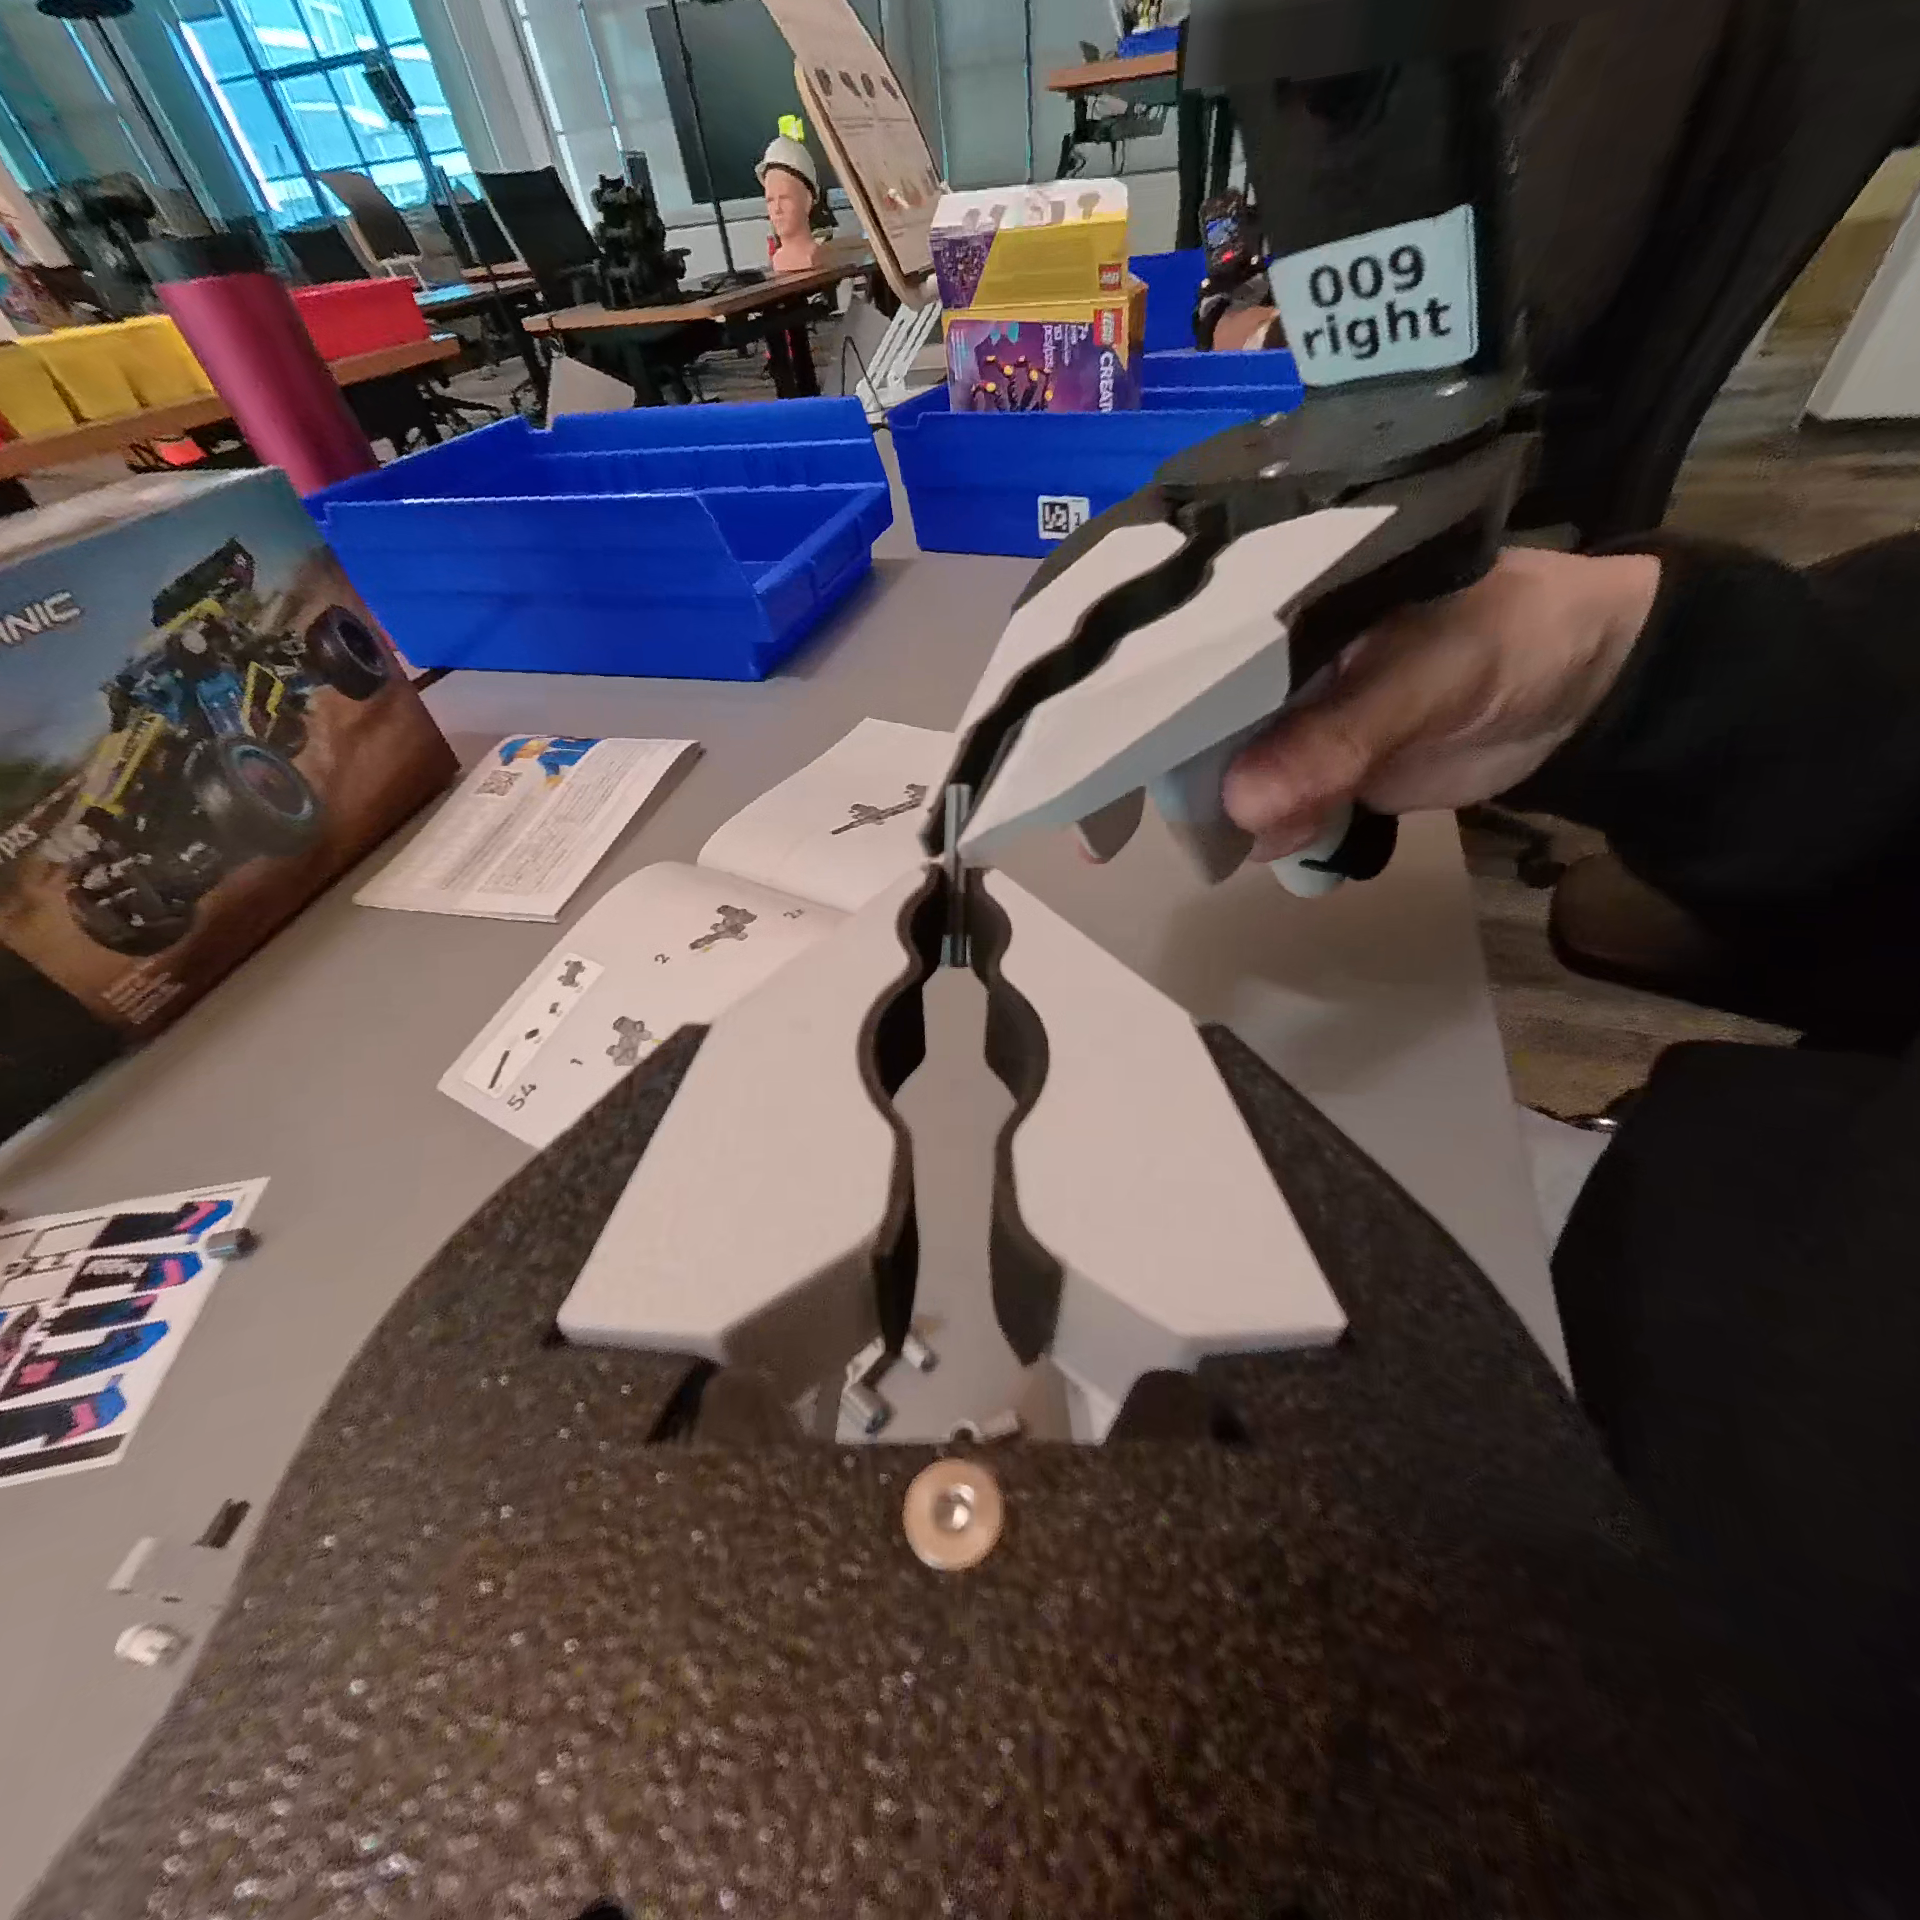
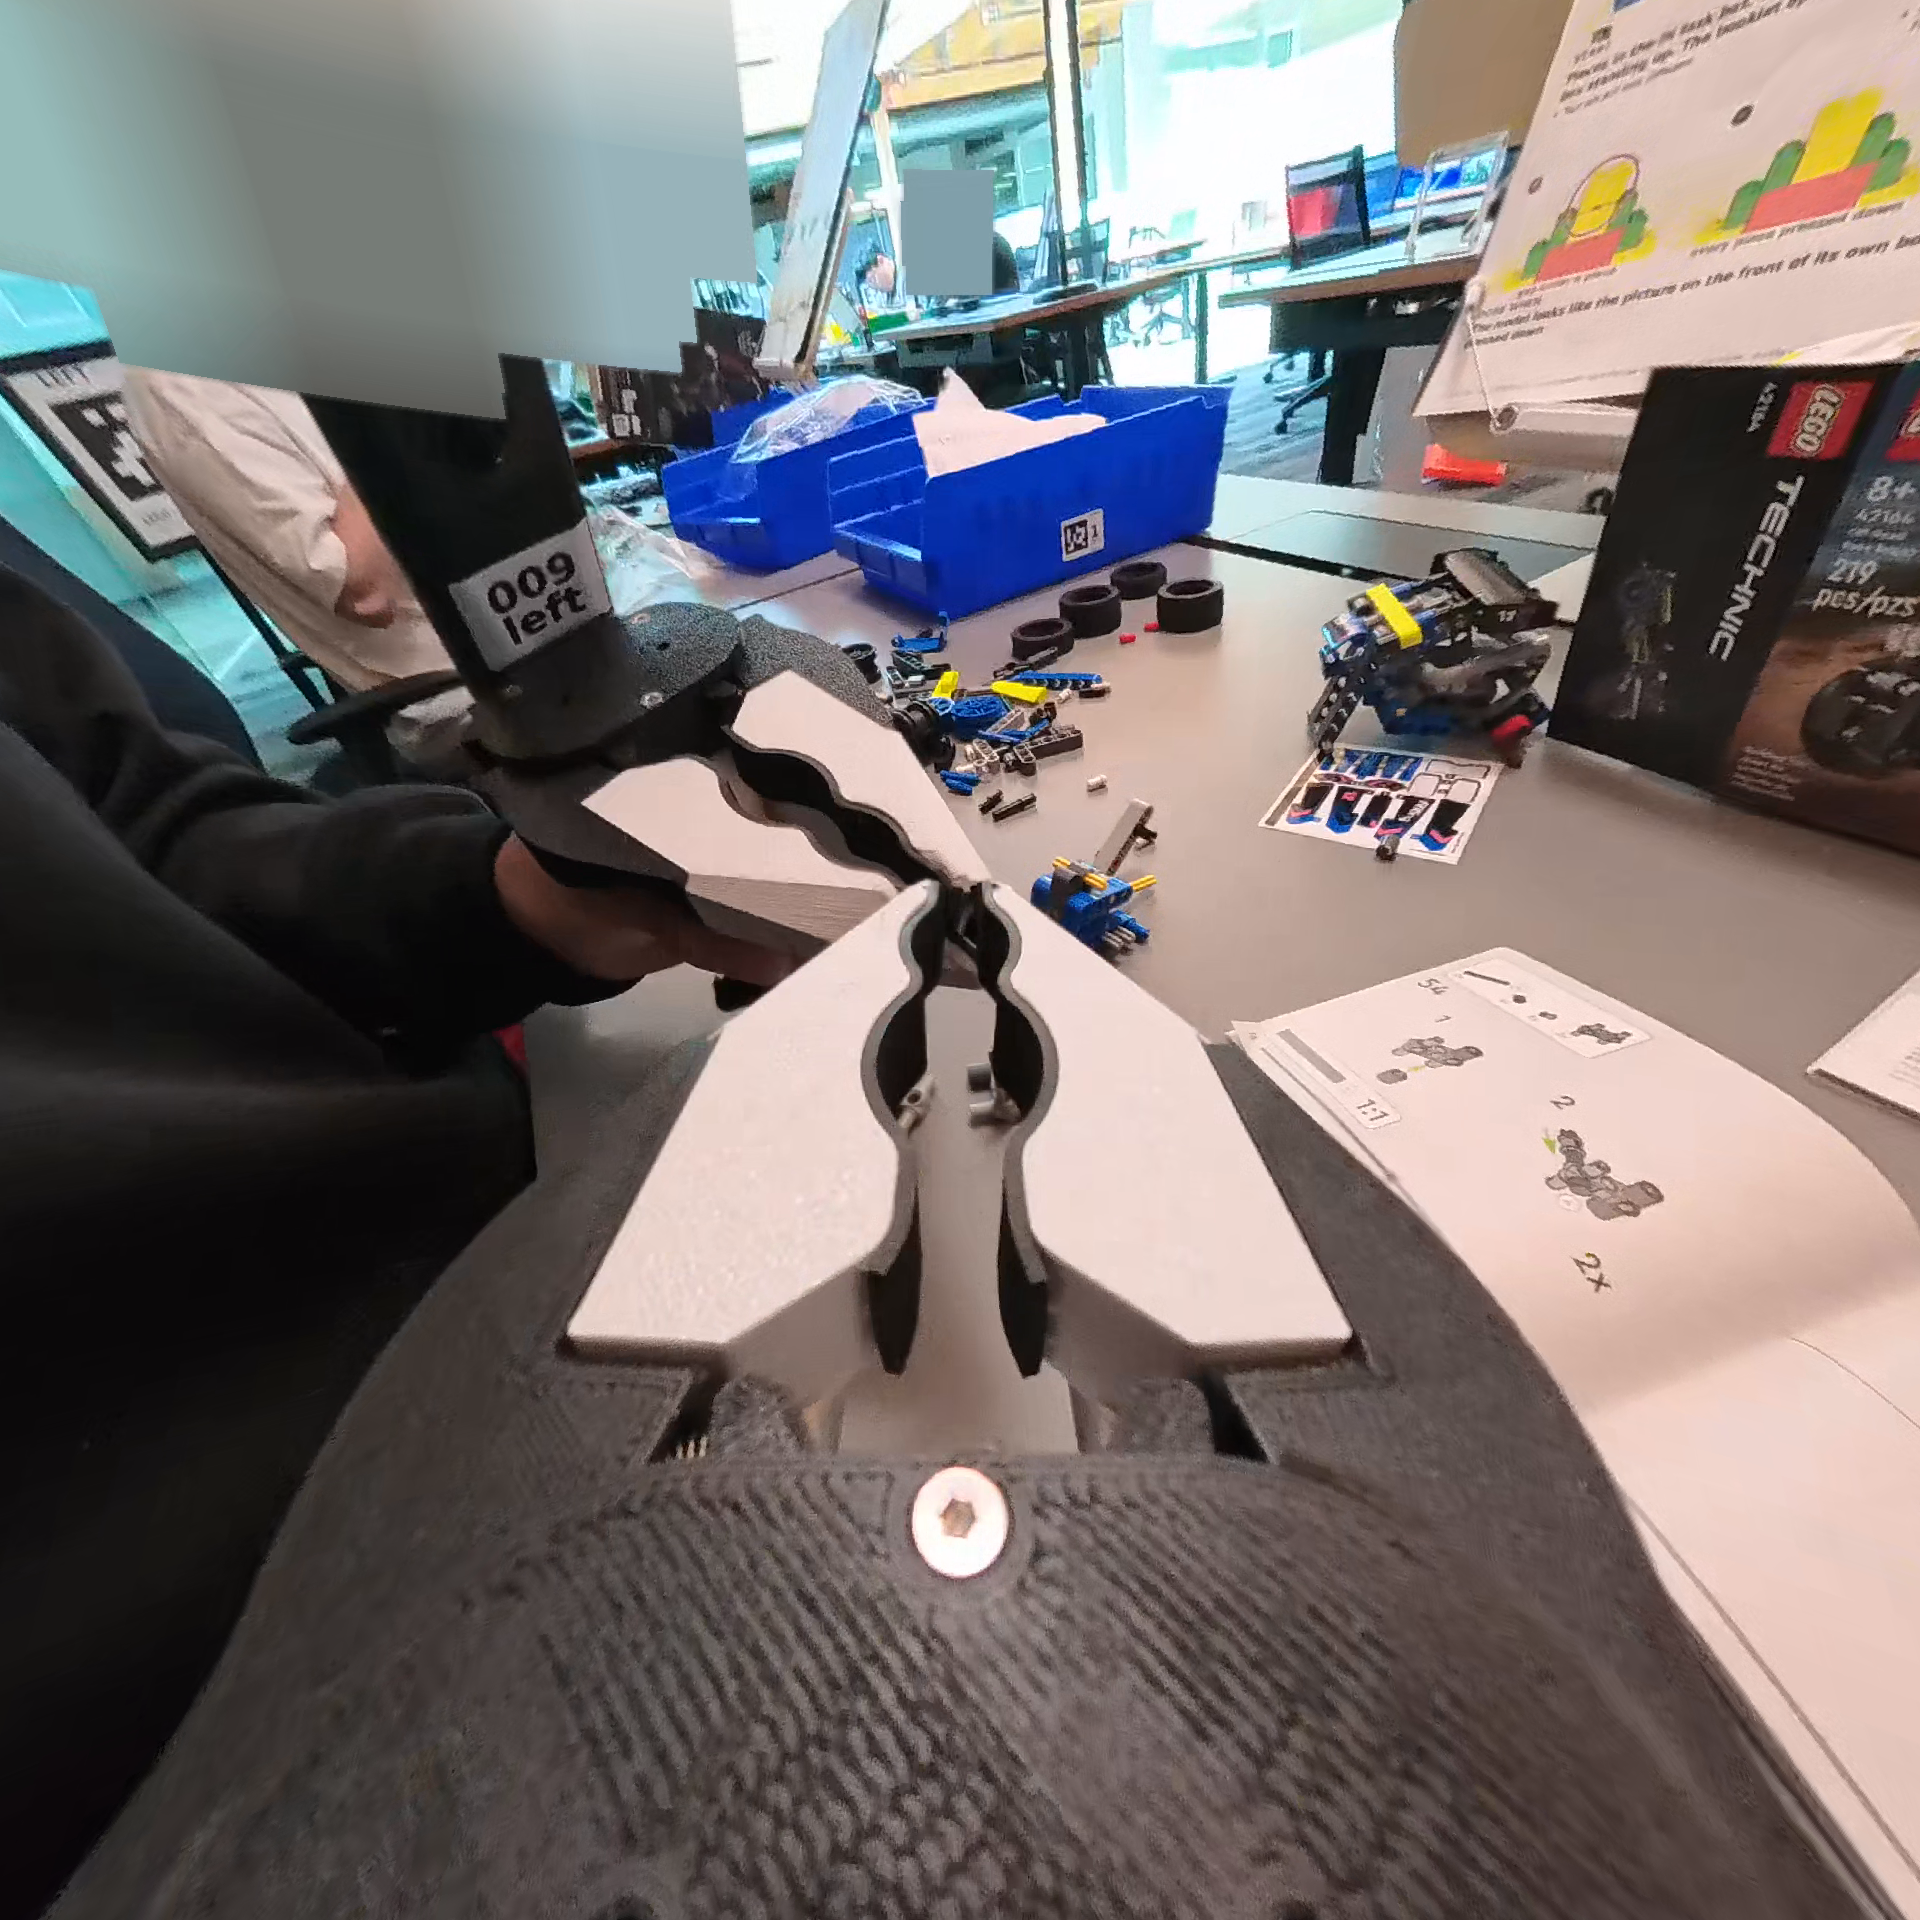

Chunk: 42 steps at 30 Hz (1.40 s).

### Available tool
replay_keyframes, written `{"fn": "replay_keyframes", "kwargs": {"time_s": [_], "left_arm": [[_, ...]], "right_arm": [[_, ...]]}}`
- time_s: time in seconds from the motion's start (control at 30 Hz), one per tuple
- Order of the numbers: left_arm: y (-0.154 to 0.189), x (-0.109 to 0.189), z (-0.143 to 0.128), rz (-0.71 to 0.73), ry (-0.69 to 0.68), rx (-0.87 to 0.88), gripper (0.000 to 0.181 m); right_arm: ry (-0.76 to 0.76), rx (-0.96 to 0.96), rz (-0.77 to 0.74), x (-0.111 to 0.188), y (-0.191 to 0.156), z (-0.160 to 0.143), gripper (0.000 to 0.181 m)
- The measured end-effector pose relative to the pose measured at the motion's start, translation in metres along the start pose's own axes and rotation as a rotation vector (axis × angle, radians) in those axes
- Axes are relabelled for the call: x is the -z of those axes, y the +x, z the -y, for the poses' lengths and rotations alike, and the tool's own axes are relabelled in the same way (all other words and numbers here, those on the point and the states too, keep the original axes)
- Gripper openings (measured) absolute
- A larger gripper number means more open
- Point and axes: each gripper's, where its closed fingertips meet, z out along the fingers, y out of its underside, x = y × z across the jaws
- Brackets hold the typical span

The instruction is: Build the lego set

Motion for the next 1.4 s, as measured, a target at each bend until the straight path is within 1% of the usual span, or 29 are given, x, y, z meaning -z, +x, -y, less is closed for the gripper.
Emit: {"fn": "replay_keyframes", "kwargs": {"time_s": [0.1, 0.13, 0.2, 0.23, 0.3, 0.33, 0.4, 0.5, 0.6, 0.73, 0.87, 0.97, 1.07, 1.17, 1.23, 1.3, 1.4], "left_arm": [[-0.001, 0.000, -0.002, 0.015, -0.008, -0.026, 0.001], [-0.002, 0.000, -0.004, 0.016, -0.024, -0.028, 0.002], [-0.010, 0.004, -0.008, 0.031, -0.063, -0.015, 0.010], [-0.013, 0.008, -0.007, 0.034, -0.070, 0.001, 0.010], [-0.014, 0.013, -0.002, -0.002, -0.068, 0.060, 0.008], [-0.013, 0.015, -0.001, -0.020, -0.079, 0.098, 0.007], [-0.010, 0.015, -0.007, -0.055, -0.138, 0.129, 0.007], [-0.009, 0.015, -0.028, -0.037, -0.266, 0.081, 0.006], [-0.003, 0.014, -0.042, -0.052, -0.335, 0.086, 0.005], [-0.008, 0.018, -0.045, -0.030, -0.343, 0.103, 0.001], [-0.020, 0.038, -0.050, -0.003, -0.374, 0.108, 0.000], [-0.019, 0.056, -0.062, -0.047, -0.428, 0.147, 0.001], [-0.011, 0.067, -0.080, -0.094, -0.490, 0.179, 0.005], [-0.003, 0.071, -0.096, -0.118, -0.556, 0.204, 0.011], [0.002, 0.069, -0.100, -0.119, -0.581, 0.249, 0.015], [0.005, 0.064, -0.101, -0.100, -0.584, 0.261, 0.022], [0.003, 0.061, -0.111, -0.018, -0.649, 0.220, 0.024]], "right_arm": [[-0.032, 0.084, -0.025, 0.000, -0.001, -0.002, 0.002], [-0.046, 0.126, -0.057, 0.000, 0.001, -0.002, 0.002], [-0.085, 0.229, -0.149, 0.002, 0.009, -0.001, 0.002], [-0.128, 0.287, -0.191, 0.003, 0.013, -0.004, 0.002], [-0.256, 0.396, -0.249, 0.003, 0.020, -0.020, 0.003], [-0.336, 0.414, -0.246, 0.003, 0.021, -0.034, 0.003], [-0.447, 0.383, -0.232, 0.003, 0.023, -0.059, 0.003], [-0.516, 0.317, -0.173, 0.001, 0.017, -0.083, 0.003], [-0.549, 0.287, -0.151, -0.001, 0.017, -0.095, 0.003], [-0.523, 0.250, -0.141, -0.002, 0.018, -0.099, 0.003], [-0.480, 0.230, -0.134, -0.003, 0.019, -0.101, 0.003], [-0.506, 0.250, -0.141, -0.003, 0.020, -0.106, 0.003], [-0.590, 0.269, -0.132, -0.001, 0.020, -0.120, 0.003], [-0.592, 0.269, -0.124, -0.002, 0.018, -0.120, 0.003], [-0.592, 0.261, -0.121, -0.002, 0.018, -0.120, 0.003], [-0.593, 0.255, -0.118, -0.002, 0.018, -0.120, 0.003], [-0.593, 0.254, -0.118, -0.002, 0.018, -0.120, 0.003]]}}
